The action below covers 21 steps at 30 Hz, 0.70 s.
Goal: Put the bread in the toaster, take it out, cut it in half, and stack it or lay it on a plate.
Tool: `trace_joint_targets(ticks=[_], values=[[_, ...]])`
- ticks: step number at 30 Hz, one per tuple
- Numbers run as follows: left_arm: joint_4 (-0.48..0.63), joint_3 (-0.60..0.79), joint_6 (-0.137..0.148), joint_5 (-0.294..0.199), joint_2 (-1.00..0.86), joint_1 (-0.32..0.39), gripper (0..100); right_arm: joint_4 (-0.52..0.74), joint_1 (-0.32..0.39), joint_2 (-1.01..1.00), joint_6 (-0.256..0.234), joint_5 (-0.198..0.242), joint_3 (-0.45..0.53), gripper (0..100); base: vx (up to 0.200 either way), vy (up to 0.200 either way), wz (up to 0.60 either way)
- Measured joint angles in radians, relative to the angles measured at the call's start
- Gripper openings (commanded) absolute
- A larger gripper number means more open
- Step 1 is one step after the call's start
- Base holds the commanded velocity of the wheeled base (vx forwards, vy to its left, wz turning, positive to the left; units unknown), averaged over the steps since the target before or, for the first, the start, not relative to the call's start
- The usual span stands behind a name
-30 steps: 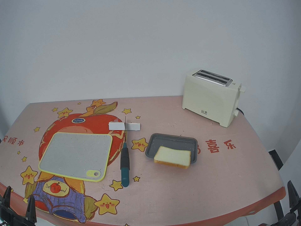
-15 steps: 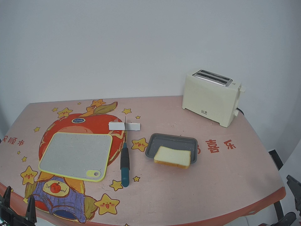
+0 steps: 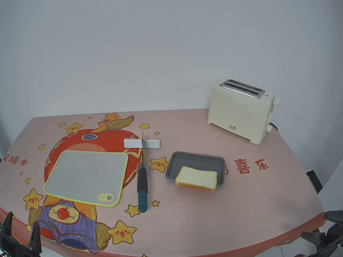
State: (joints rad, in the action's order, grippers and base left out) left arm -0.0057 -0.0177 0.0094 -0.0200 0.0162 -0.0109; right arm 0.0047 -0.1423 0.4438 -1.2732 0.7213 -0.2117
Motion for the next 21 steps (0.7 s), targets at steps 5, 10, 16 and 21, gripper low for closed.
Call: trace_joint_targets(ticks=[5,10,16,21], values=[[0.0,0.0,0.0,0.0,0.0,0.0,100,-0.023,-0.01,0.072,-0.068,0.023,0.001,100,0.0,0.0,0.0],[0.0,0.0,0.0,0.0,0.0,0.0,100,-0.08,-0.026,0.138,-0.075,0.028,0.016,100,0.0,0.0,0.0],[0.0,0.0,0.0,0.0,0.0,0.0,100,-0.21,-0.039,0.241,-0.073,0.028,0.033,100,0.0,0.0,0.0],[0.0,0.0,0.0,0.0,0.0,0.0,100,-0.319,-0.048,0.35,-0.069,0.028,0.046,100,0.0,0.0,0.0]])
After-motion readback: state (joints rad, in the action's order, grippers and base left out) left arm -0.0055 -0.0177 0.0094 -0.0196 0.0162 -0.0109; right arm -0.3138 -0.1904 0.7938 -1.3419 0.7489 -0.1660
